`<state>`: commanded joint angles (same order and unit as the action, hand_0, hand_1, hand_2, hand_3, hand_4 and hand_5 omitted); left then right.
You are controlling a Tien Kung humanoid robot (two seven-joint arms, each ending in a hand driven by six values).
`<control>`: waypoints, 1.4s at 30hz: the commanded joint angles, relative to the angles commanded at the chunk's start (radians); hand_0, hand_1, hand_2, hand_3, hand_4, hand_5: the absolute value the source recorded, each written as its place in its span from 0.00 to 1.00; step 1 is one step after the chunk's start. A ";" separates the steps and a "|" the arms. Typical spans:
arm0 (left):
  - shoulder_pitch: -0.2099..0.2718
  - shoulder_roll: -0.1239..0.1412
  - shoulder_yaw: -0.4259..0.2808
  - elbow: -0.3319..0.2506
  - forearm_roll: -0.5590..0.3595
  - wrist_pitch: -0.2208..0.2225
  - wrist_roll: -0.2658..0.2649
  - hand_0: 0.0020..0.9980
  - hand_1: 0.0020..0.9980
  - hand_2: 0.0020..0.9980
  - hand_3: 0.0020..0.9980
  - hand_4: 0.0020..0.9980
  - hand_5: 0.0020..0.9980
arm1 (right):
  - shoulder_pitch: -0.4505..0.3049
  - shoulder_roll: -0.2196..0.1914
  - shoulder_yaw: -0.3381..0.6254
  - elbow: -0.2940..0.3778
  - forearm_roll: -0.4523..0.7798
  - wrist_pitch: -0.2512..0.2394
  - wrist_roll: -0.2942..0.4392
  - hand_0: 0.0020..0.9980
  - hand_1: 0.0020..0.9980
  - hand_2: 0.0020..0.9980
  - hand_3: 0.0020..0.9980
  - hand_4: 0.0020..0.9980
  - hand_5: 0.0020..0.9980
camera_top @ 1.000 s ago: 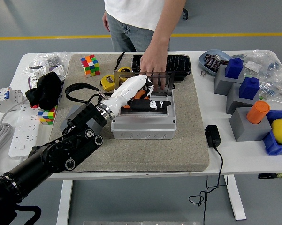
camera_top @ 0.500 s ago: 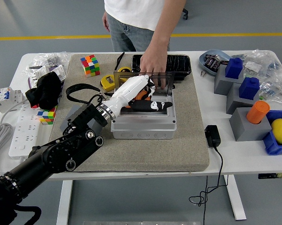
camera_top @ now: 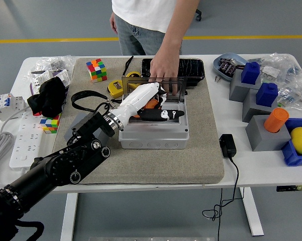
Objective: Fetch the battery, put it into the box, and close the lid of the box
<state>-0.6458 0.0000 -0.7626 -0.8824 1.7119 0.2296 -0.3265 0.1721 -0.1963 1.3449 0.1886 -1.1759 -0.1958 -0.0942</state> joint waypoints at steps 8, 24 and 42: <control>0.000 0.000 -0.002 0.004 0.006 -0.029 0.009 0.25 0.45 0.30 0.27 1.00 0.81 | 0.001 -0.001 -0.001 0.000 0.001 0.001 0.000 1.00 1.00 0.90 0.86 1.00 1.00; 0.007 0.000 -0.004 -0.055 -0.003 -0.077 0.036 0.61 0.63 0.58 0.54 1.00 0.90 | -0.002 -0.001 -0.003 0.001 0.004 0.001 -0.001 1.00 0.99 0.89 0.86 1.00 1.00; 0.081 0.012 -0.170 -0.356 -0.258 -0.518 0.303 0.75 0.73 0.68 0.66 1.00 1.00 | -0.007 0.002 0.009 0.000 0.000 0.002 -0.002 1.00 0.99 0.89 0.86 1.00 1.00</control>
<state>-0.5648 0.0122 -0.9328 -1.2382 1.4540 -0.2888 -0.0237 0.1654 -0.1946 1.3535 0.1888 -1.1756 -0.1937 -0.0960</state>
